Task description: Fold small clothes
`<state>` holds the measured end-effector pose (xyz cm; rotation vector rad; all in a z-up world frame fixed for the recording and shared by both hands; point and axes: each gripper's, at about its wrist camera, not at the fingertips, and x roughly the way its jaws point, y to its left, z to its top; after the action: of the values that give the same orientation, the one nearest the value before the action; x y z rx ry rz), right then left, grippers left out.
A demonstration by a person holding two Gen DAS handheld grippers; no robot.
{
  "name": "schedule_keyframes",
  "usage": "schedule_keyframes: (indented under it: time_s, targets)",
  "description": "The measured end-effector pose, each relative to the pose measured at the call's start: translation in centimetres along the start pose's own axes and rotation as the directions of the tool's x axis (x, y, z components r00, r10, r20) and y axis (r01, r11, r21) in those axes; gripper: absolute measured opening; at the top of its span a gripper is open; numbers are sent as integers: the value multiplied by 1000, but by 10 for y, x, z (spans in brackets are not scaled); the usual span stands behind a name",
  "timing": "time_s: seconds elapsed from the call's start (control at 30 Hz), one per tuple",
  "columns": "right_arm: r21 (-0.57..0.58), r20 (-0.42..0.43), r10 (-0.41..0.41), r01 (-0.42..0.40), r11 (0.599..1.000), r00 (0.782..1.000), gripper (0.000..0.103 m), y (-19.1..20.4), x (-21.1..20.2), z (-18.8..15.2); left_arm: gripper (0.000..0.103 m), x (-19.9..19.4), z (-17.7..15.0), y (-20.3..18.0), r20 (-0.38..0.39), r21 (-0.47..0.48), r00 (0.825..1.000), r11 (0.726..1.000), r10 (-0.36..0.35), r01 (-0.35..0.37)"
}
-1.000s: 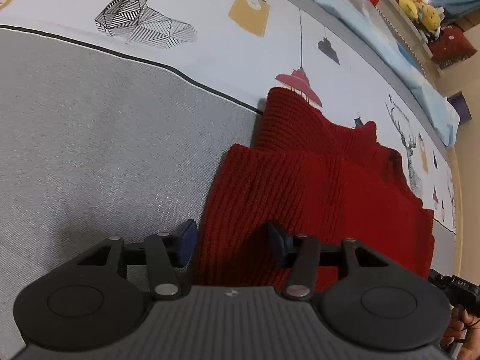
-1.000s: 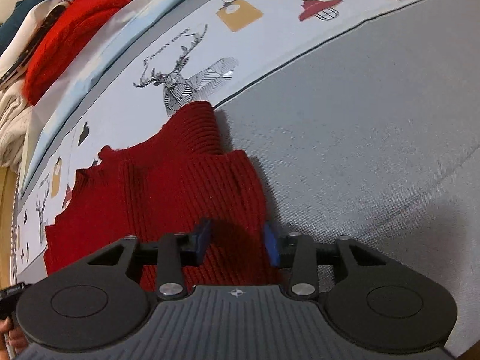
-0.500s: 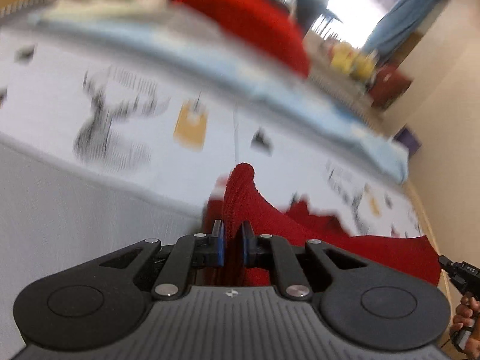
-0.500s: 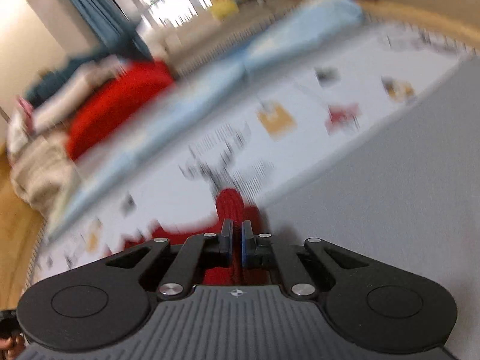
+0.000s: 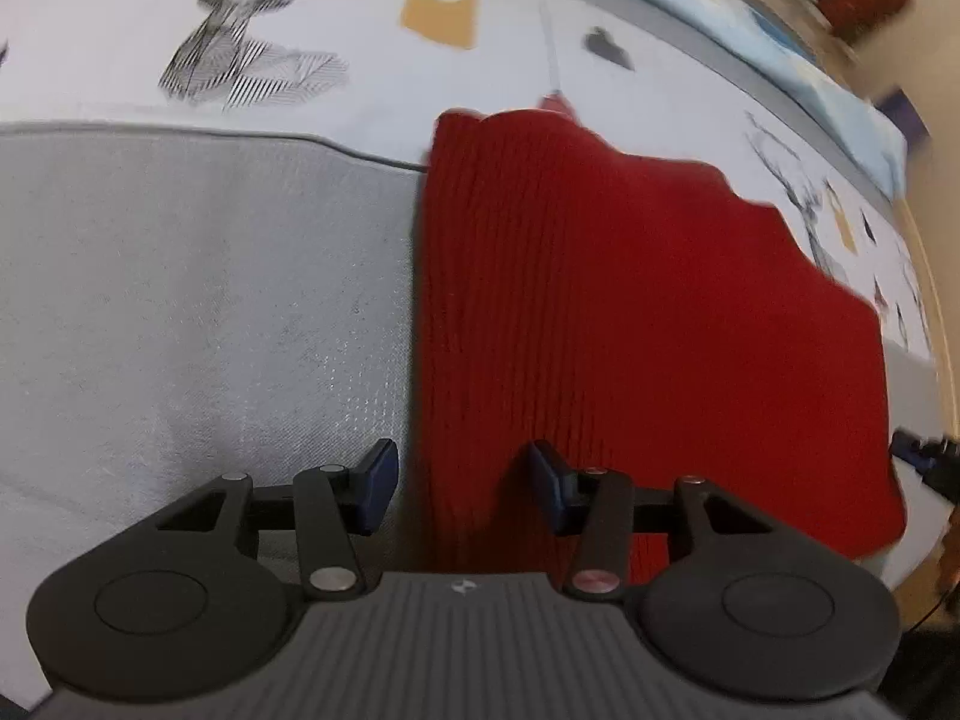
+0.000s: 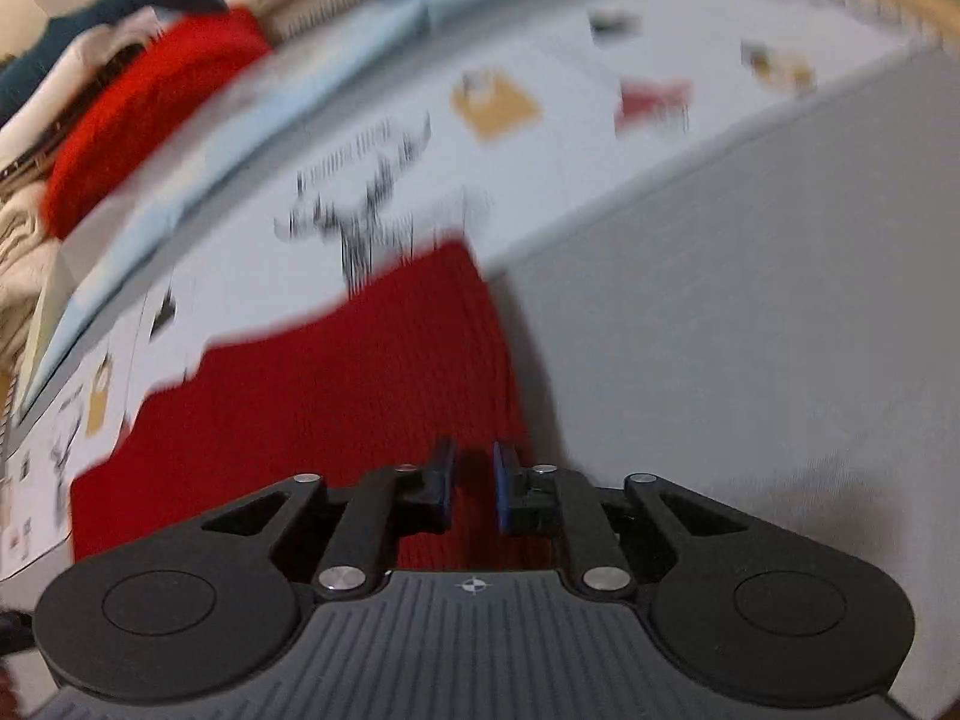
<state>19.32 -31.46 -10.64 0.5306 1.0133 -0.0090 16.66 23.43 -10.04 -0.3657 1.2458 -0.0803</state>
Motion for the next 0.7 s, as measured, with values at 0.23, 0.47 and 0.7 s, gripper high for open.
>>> schedule_keyframes:
  time_s: [0.23, 0.47, 0.7]
  targets:
    - [-28, -110, 33, -36, 999, 993, 29, -24, -24, -30, 39, -18, -36, 6, -31, 64, 996, 994, -83, 85]
    - [-111, -62, 73, -80, 991, 995, 12, -23, -63, -54, 12, -57, -59, 14, 136, 53, 974, 983, -182, 176]
    - [-29, 155, 88, -85, 996, 984, 12, -30, -104, -52, 16, -46, -69, 20, 72, -66, 995, 995, -75, 80]
